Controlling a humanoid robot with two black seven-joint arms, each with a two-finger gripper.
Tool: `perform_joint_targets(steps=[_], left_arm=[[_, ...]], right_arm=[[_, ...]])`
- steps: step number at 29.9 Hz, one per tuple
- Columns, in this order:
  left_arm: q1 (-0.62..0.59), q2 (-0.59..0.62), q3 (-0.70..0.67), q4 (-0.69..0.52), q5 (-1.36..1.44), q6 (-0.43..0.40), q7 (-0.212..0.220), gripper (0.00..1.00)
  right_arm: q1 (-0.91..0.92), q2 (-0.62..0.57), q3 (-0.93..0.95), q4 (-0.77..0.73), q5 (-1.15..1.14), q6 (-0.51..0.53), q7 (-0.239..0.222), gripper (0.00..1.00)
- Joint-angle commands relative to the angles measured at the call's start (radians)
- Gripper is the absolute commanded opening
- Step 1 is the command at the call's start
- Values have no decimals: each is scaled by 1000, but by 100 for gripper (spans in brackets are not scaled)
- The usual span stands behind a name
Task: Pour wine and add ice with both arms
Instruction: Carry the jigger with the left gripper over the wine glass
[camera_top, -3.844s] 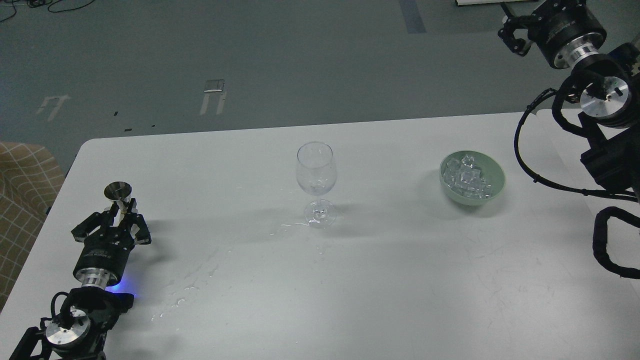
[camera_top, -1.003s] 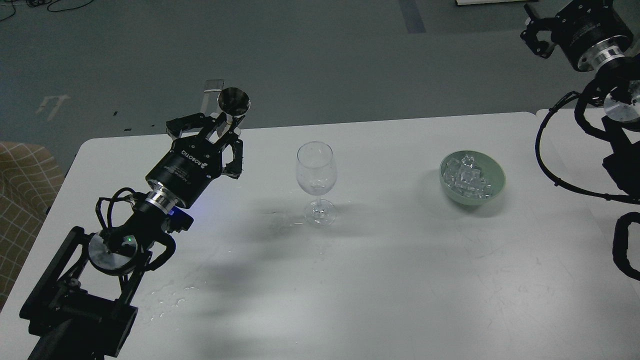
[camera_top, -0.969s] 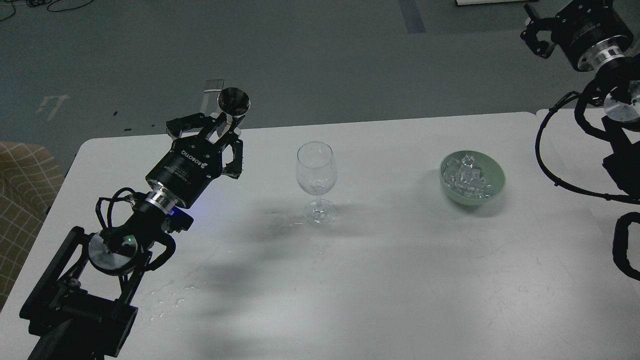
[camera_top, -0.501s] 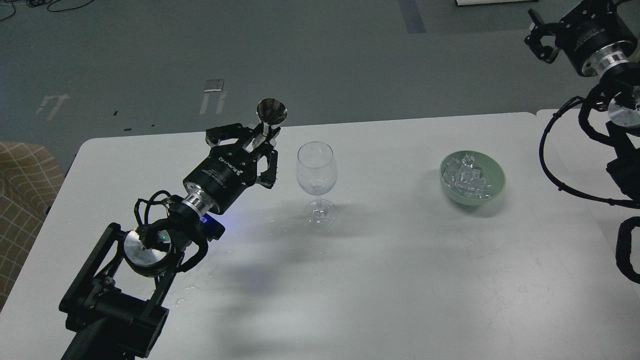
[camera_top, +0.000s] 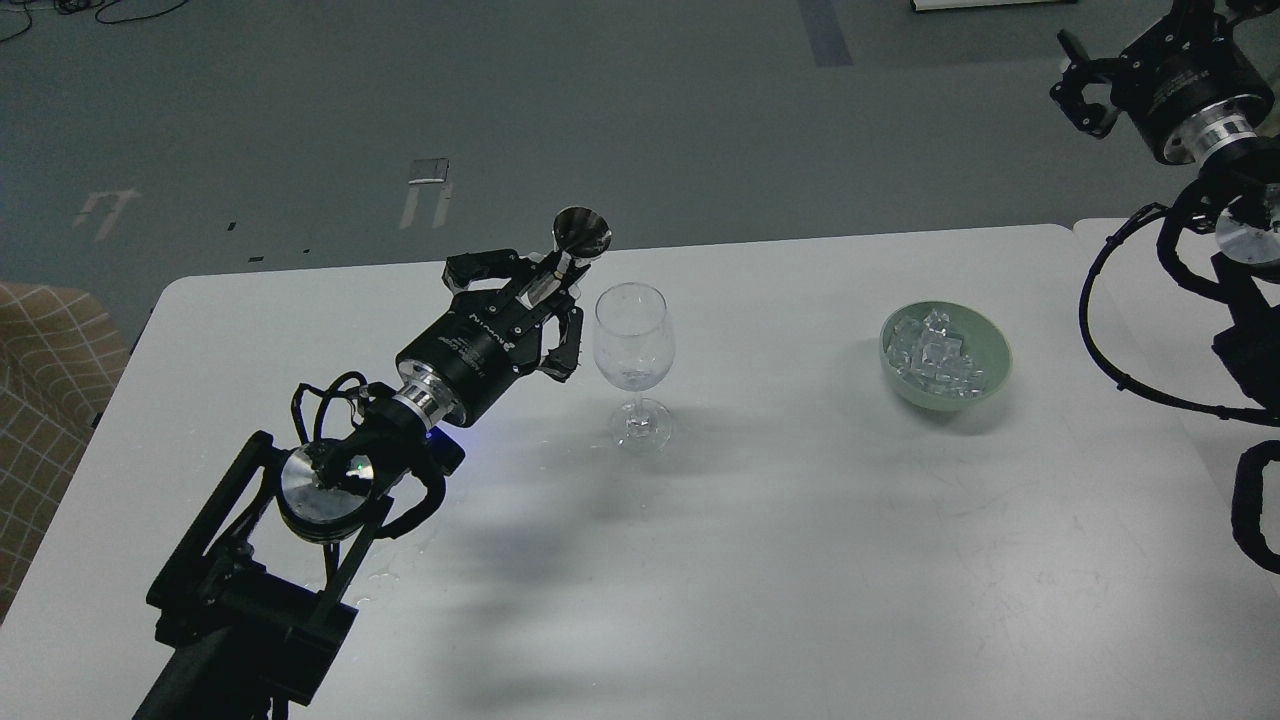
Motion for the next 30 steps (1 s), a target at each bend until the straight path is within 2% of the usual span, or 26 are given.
perform_joint_targets(steps=[1, 12, 16, 30], left_arm=[[1, 8, 4, 13, 36, -9, 0, 0], [-14, 6, 7, 13, 148, -15, -2, 0], [-13, 11, 33, 14, 241, -64, 0, 0], [-50, 32, 32, 37, 317, -70, -8, 0]], right_arm=[[-2, 1, 0, 2, 0, 0, 0, 100], [-3, 1, 3, 3, 0, 0, 2, 100], [-3, 0, 6, 3, 0, 0, 2, 100], [-5, 0, 11, 3, 3, 0, 2, 100]])
